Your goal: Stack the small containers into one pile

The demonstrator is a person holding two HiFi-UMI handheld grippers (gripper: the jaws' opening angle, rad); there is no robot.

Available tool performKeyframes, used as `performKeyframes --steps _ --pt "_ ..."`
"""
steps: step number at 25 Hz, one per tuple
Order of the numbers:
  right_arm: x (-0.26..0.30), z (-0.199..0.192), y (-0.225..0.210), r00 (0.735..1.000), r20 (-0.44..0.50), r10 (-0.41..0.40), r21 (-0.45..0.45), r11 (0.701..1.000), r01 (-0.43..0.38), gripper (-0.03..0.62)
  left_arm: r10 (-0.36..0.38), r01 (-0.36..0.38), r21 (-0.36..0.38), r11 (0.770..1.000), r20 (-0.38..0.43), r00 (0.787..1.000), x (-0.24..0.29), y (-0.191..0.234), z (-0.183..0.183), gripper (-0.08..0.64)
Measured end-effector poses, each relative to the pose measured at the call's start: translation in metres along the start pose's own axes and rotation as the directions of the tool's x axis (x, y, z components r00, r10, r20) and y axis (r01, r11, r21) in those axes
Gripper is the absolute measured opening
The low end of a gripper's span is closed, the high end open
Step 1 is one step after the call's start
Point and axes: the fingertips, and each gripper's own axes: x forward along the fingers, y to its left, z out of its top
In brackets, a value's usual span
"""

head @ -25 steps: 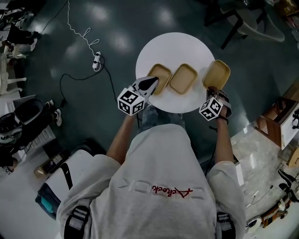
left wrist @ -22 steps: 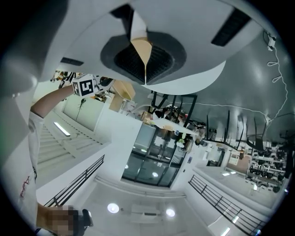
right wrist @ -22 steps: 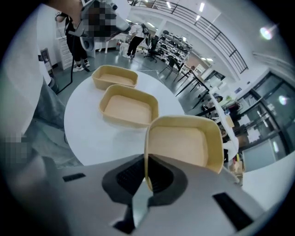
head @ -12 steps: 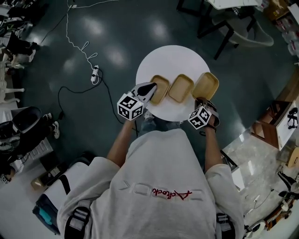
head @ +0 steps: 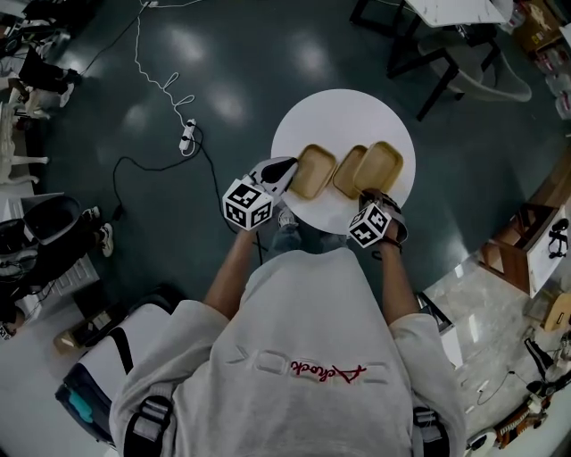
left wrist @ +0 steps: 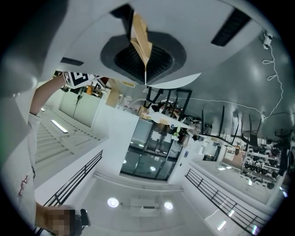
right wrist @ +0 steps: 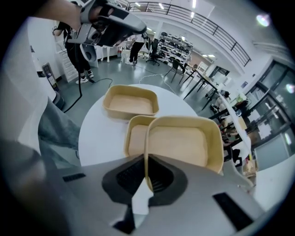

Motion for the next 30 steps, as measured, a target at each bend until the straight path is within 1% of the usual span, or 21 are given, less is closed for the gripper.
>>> performKeyframes --steps 9,17,23,26,30 --pt "0.008 0.023 0.018 0.999 0.006 0.031 0.017 0.999 -0.031 0.025 0.013 -0.013 -0.008 1.0 0.007 1.0 -0.01 0.01 -0.002 0.018" --pt "0.014 0.029 0.031 0.998 -0.005 0.057 0.013 0.998 -0.056 0.025 0.032 -0.031 -0.024 0.999 0.01 0.999 -0.018 0.016 -0.008 0.018" --pt "0.022 0.031 0.043 0.996 -0.028 0.09 0.028 0.996 -0.09 0.026 0.043 -0.042 -0.034 0.999 0.01 0.999 -0.023 0.019 -0.013 0.018" --pt "0.026 0.031 0.045 0.995 -0.04 0.094 0.037 0.995 -0.093 0.026 0.049 -0.049 -0.035 0.998 0.013 0.999 -0.028 0.022 -0.013 0.018" --pt "0.029 0.035 0.047 0.995 -0.03 0.1 0.047 0.994 -0.099 0.026 0.059 -0.059 -0.039 0.998 0.013 0.998 -0.033 0.028 -0.014 0.018"
